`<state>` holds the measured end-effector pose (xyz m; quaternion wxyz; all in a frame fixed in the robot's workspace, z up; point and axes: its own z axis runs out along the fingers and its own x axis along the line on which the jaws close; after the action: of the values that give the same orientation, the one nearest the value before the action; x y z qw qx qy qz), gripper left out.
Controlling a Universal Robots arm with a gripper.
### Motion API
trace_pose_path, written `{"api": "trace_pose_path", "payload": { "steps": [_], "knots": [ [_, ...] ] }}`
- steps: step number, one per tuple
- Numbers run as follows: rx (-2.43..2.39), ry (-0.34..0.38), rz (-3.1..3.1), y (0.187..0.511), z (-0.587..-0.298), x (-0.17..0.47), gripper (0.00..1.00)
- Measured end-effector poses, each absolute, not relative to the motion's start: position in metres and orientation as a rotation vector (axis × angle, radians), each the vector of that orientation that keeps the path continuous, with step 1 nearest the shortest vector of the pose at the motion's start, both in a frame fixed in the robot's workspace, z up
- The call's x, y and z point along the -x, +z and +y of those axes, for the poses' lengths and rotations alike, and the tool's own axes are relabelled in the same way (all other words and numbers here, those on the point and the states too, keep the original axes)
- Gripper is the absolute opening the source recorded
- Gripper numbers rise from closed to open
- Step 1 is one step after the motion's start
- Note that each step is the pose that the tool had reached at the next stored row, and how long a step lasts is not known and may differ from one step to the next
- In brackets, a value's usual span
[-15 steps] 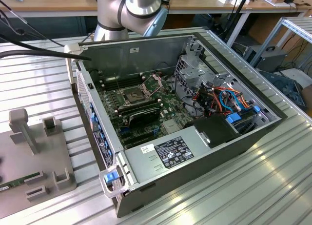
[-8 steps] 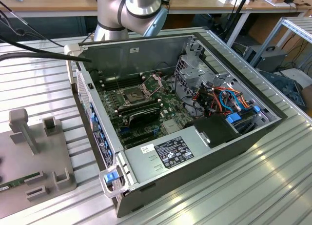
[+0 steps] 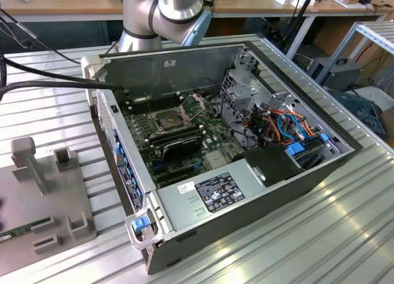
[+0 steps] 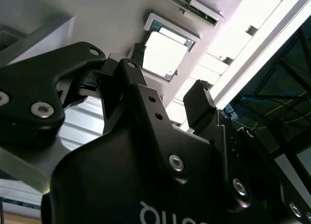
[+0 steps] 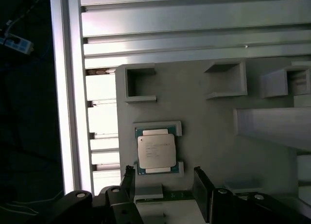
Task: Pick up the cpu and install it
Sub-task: 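Pick up the cpu and move it towards the insertion slot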
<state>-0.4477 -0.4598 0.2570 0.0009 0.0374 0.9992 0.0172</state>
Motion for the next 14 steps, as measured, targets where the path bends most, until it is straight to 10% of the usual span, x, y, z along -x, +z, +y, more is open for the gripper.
{"api": "trace_pose_path", "payload": {
  "steps": [14],
  "knots": [
    [-0.118, 0.054, 3.138, 0.235, -0.460, 0.448, 0.60]
  ]
}}
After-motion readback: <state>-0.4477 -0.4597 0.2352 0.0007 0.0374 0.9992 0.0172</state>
